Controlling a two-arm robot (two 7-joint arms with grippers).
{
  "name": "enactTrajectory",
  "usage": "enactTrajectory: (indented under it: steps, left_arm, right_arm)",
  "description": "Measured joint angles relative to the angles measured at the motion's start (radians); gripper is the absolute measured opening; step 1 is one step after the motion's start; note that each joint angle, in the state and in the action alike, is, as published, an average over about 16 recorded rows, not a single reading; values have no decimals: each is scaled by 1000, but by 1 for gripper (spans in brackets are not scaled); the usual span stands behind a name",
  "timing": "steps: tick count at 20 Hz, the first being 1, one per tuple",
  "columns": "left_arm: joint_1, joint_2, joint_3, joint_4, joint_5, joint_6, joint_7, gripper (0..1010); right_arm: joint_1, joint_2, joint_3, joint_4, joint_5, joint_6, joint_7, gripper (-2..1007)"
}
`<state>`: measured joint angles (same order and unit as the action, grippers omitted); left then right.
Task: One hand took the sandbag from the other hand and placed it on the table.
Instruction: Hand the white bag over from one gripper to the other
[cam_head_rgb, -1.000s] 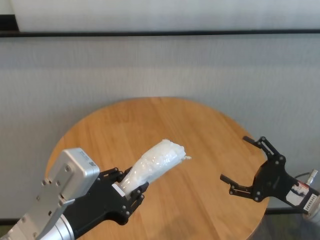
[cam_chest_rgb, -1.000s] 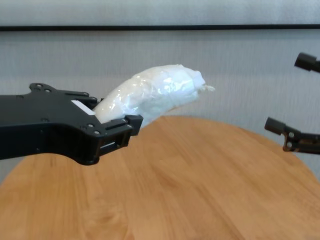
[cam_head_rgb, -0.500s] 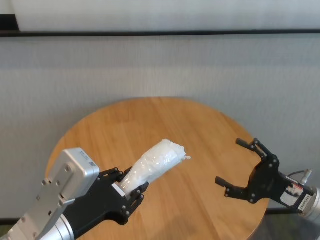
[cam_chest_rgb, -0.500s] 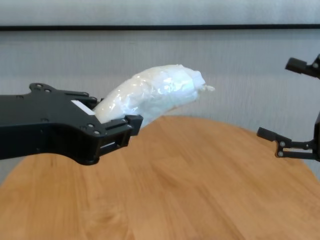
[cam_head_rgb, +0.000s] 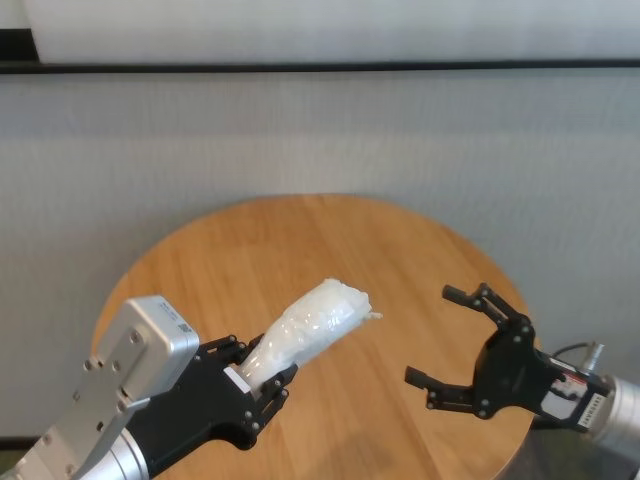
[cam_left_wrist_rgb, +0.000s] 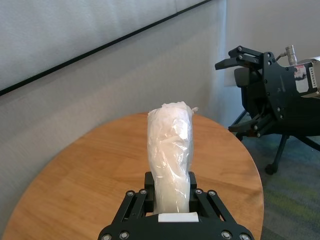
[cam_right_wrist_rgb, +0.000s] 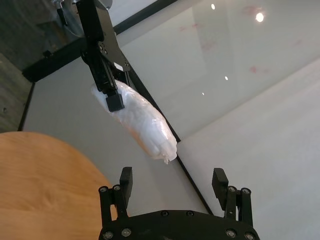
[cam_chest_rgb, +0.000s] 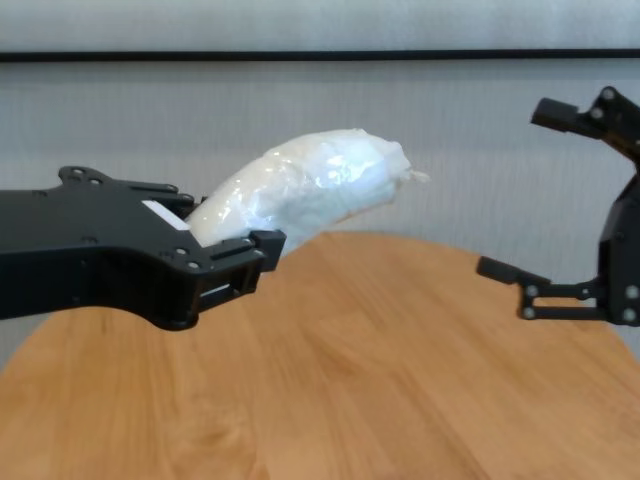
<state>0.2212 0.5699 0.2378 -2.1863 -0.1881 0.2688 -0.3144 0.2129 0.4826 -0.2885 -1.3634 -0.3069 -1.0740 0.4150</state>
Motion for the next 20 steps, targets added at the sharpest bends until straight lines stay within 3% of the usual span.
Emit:
enactTrajectory:
  steps: [5,13,20]
  left_arm:
    - [0,0,0,0,0,0,0,383]
    - [0,0,0,0,0,0,0,383]
    - [0,0,0,0,0,0,0,383]
  right_arm:
    - [16,-43,12,18,-80,-36,-27,1000]
    - [48,-121,47,75,-244,-117,-86,1000]
    - [60,-154,67,102,-321,-153,-112,1001]
